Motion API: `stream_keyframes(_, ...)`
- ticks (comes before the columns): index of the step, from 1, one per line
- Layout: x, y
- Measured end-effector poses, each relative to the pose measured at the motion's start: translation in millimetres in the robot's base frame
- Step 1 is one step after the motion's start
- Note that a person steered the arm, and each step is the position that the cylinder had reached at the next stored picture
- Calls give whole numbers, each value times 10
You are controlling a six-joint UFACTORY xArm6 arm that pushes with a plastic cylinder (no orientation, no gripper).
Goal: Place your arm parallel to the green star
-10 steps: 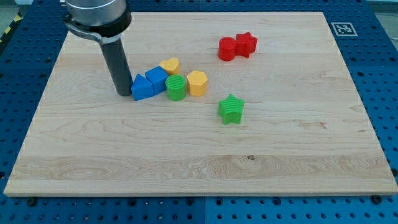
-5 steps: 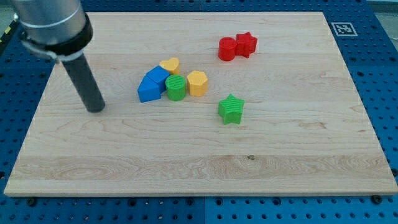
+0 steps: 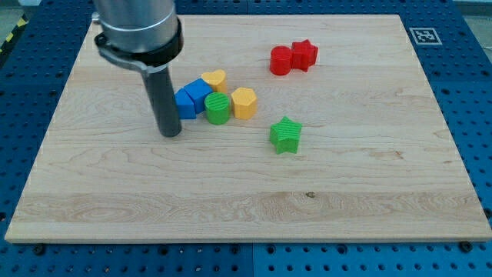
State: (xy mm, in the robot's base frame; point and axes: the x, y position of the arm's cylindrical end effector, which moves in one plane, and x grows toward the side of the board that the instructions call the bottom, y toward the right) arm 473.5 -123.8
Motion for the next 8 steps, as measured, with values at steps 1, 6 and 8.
stream_keyframes(1,274,126)
stream_keyframes(6,-8,2596)
stream_keyframes(8,732,2193)
